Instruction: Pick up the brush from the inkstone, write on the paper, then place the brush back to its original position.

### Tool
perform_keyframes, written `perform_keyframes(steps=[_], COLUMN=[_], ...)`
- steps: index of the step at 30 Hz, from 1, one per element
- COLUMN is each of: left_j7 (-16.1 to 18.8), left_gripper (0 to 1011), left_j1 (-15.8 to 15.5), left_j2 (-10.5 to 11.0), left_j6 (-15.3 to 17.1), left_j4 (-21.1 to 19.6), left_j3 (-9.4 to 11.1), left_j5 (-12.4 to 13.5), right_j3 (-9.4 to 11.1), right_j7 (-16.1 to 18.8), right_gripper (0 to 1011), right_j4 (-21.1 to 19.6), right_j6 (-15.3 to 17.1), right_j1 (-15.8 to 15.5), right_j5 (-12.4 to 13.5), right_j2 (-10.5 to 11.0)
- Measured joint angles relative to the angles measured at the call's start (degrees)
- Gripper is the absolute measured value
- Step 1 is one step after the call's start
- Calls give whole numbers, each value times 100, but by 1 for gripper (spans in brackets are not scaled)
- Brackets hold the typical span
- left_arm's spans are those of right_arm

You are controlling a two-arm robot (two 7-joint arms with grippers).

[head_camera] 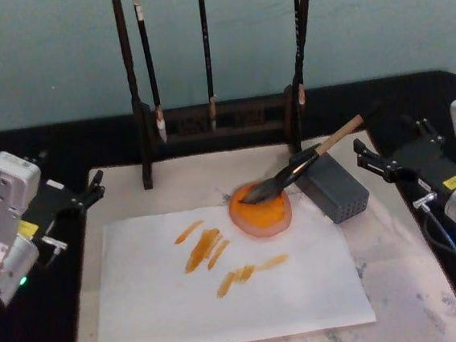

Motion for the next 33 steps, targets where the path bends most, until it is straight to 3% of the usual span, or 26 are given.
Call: perform_keyframes(steps=[12, 19, 33], left_j7=[0, 0, 0], left_gripper=[1001, 1001, 1001], left_j1=[0, 0, 0], left_j2=[0, 0, 0], left_j6=[0, 0, 0], left_j4=[0, 0, 0], left_j3=[0, 0, 0], left_j5=[0, 0, 0], right_j3=[650, 989, 1390], right_j7=[183, 464, 995], right_gripper=[1000, 1000, 1000], right_j4=[-251, -84, 243], right_j6=[653, 709, 611], right_j1=[-498, -564, -410], right_j5=[1145, 1660, 2140], right_j2=[-350, -602, -940])
